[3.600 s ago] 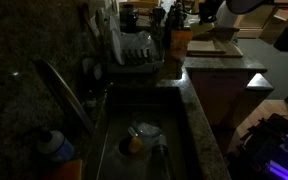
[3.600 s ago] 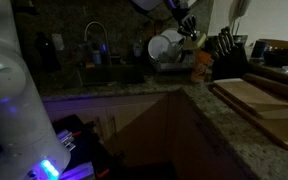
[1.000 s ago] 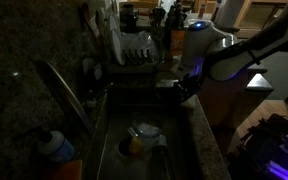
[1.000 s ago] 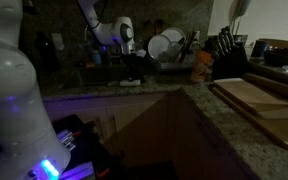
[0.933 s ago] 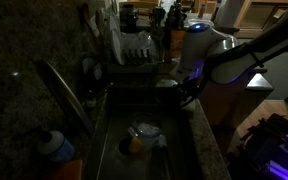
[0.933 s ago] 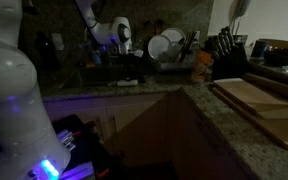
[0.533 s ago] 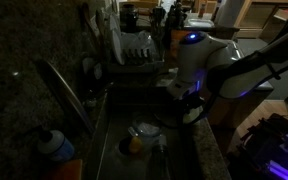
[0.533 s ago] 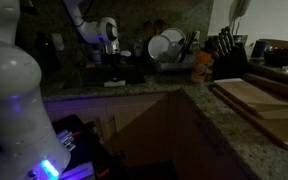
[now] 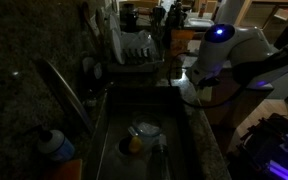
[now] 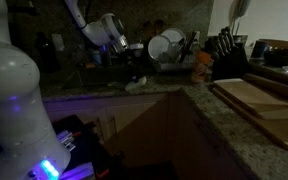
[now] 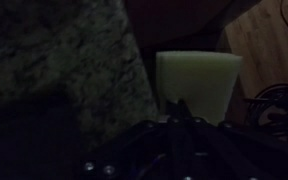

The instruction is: Use the sponge to scrub the counter top

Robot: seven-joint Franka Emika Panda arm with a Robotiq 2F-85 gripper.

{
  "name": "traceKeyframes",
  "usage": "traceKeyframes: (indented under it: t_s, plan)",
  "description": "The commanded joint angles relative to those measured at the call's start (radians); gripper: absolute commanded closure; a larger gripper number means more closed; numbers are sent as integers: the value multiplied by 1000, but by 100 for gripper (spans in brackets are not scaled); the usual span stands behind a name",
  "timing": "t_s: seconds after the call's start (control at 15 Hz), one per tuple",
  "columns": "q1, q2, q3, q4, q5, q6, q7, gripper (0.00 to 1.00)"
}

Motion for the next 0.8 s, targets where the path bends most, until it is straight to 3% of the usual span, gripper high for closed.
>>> traceKeyframes:
  t_s: [0.0,0.13,0.4,0.6,0.73]
  plan:
    - [-125,-84,-74,-74,116,61,-190,99]
    - [-168,-48,-115,12,262,33,-352,99]
    - [-228,-6,-165,197,557,28,-493,99]
    - [-223,28,-147,257,757,29,-534,99]
    - [-210,91,-125,256,802,84,-497,99]
